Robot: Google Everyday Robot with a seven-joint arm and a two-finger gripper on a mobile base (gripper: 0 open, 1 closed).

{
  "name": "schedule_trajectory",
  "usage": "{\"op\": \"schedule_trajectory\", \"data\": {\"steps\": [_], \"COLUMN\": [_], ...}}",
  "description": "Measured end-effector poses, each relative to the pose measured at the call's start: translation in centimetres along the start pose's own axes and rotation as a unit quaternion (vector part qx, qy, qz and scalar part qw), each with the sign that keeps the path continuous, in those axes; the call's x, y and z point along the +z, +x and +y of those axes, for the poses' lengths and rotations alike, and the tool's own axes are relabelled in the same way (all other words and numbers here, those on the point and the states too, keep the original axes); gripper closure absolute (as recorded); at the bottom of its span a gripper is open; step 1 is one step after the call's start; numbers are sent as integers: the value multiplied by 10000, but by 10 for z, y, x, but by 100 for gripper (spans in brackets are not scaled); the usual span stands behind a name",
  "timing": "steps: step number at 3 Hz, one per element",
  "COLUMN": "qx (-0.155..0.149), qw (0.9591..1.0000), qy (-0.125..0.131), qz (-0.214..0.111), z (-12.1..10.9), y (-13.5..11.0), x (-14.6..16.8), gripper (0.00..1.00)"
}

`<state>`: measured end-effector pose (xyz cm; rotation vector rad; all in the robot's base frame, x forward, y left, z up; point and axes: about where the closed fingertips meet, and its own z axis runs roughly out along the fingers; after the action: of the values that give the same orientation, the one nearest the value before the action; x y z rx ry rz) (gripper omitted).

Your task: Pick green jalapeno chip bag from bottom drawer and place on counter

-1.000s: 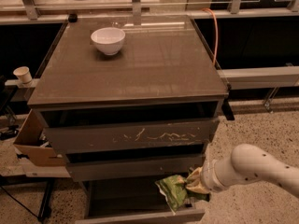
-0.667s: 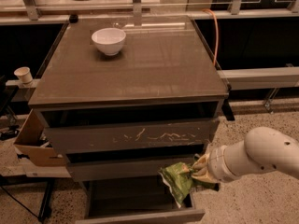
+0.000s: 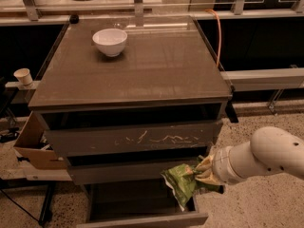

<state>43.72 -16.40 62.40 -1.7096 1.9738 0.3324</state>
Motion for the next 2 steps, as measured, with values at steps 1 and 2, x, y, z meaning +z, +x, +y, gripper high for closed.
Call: {"op": "schedule_trajectory", "data": {"steps": [1, 2], "qx": [-82, -459], "qw": [9998, 9975], "qy": [181, 531], "qz": [-5, 110], "z": [-5, -24], "y": [-30, -82], "x": [-45, -118], "gripper": [100, 100]}}
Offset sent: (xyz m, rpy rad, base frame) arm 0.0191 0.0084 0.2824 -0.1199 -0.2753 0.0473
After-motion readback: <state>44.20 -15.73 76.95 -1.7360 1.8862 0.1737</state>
